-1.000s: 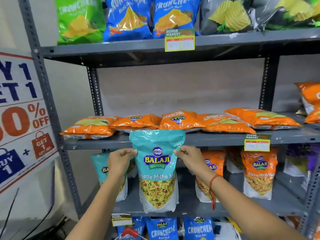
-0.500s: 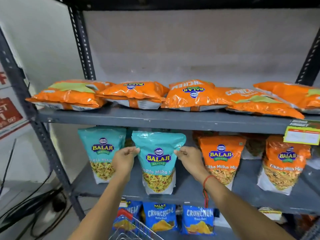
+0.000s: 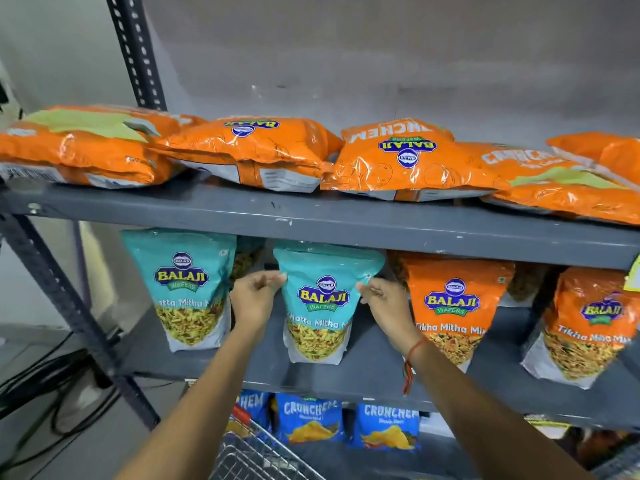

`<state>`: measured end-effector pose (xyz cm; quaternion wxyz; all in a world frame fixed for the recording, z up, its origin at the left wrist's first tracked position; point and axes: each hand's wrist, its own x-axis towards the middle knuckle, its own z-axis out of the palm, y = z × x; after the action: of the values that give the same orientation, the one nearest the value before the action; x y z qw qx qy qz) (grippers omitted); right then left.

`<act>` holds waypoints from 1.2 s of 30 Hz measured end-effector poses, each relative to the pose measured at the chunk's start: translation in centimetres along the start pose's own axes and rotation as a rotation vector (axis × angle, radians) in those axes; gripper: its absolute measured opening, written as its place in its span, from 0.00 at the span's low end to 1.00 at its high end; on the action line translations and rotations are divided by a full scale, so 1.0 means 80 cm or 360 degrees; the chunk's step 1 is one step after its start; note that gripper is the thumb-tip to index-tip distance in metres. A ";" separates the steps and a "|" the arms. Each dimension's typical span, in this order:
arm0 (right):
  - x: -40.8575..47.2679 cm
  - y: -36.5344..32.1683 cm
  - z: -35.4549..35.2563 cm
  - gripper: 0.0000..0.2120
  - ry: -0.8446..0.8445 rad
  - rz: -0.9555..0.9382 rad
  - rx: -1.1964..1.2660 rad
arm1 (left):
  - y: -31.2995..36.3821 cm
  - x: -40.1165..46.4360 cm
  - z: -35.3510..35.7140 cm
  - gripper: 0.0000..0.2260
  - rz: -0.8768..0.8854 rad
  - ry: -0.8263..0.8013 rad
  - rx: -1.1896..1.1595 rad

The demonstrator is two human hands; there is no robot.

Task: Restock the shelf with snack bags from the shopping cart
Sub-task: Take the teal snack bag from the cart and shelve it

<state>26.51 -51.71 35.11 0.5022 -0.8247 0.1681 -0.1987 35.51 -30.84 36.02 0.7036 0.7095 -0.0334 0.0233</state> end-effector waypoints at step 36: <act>-0.087 0.105 0.052 0.51 -0.0414 0.0532 0.0488 | -0.114 -0.069 -0.008 0.16 -0.0257 -0.0176 0.0219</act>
<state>21.89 -48.92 24.75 0.6644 -0.7184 0.2042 -0.0284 30.74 -30.05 26.46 0.6500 0.7566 -0.0132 -0.0703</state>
